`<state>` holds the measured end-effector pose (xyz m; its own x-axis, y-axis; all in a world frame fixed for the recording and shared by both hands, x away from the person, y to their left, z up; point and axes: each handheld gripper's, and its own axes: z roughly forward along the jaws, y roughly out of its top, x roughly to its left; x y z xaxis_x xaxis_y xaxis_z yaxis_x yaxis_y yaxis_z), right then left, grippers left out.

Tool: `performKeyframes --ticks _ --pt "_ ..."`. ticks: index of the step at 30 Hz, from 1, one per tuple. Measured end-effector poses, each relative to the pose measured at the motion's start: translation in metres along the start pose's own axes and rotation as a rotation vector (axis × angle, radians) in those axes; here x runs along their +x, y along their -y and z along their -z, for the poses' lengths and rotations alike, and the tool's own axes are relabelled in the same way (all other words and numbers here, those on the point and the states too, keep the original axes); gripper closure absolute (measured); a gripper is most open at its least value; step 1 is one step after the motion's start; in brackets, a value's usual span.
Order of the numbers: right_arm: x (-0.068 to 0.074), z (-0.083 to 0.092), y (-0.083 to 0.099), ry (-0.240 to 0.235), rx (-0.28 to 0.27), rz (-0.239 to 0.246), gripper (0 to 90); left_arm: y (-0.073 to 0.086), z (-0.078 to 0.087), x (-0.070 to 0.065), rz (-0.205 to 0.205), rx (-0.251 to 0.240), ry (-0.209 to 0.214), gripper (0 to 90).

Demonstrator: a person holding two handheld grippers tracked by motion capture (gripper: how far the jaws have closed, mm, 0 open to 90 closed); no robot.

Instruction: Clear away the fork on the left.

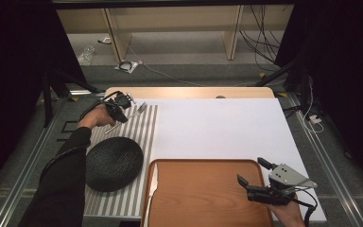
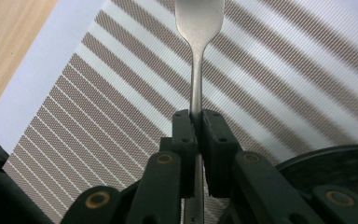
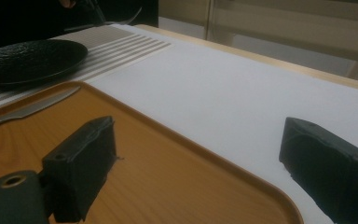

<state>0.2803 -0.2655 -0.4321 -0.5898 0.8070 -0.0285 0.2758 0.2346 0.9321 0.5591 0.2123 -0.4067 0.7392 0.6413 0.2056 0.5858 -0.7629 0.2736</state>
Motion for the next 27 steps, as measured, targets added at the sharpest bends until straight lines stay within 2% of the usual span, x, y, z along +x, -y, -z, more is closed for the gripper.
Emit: performKeyframes --ticks 2,5,10,13,14,15,16,17,18,19,21,23,25,27 --pt "0.000 0.000 0.000 -0.002 0.002 0.001 11.7 -0.004 0.006 -0.004 0.029 -0.015 0.006 84.2" --pt "0.000 0.000 0.000 0.002 0.014 0.005 11.7 -0.009 0.015 -0.012 0.046 -0.038 0.032 84.2" --pt "0.000 0.000 0.000 -0.001 0.004 0.003 11.7 -0.015 0.026 -0.030 0.037 -0.056 0.048 84.2" --pt "0.000 0.000 0.000 -0.001 0.004 0.003 11.7 -0.016 0.030 -0.037 0.029 -0.061 0.055 84.2" --pt "0.000 0.000 0.000 -0.001 0.004 0.004 11.7 -0.017 0.036 -0.046 0.002 -0.072 0.043 84.2" --pt "0.000 0.000 0.000 -0.001 0.004 0.004 11.7 -0.017 0.036 -0.046 0.002 -0.072 0.043 84.2" --pt "0.000 0.000 0.000 -0.001 0.004 0.004 11.7 -0.016 0.040 -0.052 -0.016 -0.082 0.036 84.2" --pt "0.001 0.000 0.000 -0.001 0.003 0.004 11.7 -0.016 0.045 -0.060 -0.023 -0.100 0.043 84.3" --pt "0.001 0.000 0.000 -0.001 0.003 0.004 11.7 -0.016 0.045 -0.060 -0.023 -0.100 0.043 84.3" --pt "0.001 0.000 0.000 0.000 0.002 0.005 11.7 -0.015 0.049 -0.067 -0.035 -0.117 0.047 84.2" --pt "0.001 0.000 0.000 0.000 0.000 0.006 11.7 -0.015 0.051 -0.071 -0.036 -0.124 0.047 84.2" --pt "0.002 0.002 -0.001 0.002 0.007 0.006 11.7 -0.013 0.057 -0.082 -0.052 -0.140 0.055 84.3" --pt "0.002 0.001 -0.001 0.001 0.007 0.005 11.7 -0.012 0.059 -0.085 -0.063 -0.145 0.057 84.2" --pt "0.002 0.001 0.000 0.001 0.011 0.010 11.7 -0.011 0.062 -0.095 -0.077 -0.159 0.068 84.2"
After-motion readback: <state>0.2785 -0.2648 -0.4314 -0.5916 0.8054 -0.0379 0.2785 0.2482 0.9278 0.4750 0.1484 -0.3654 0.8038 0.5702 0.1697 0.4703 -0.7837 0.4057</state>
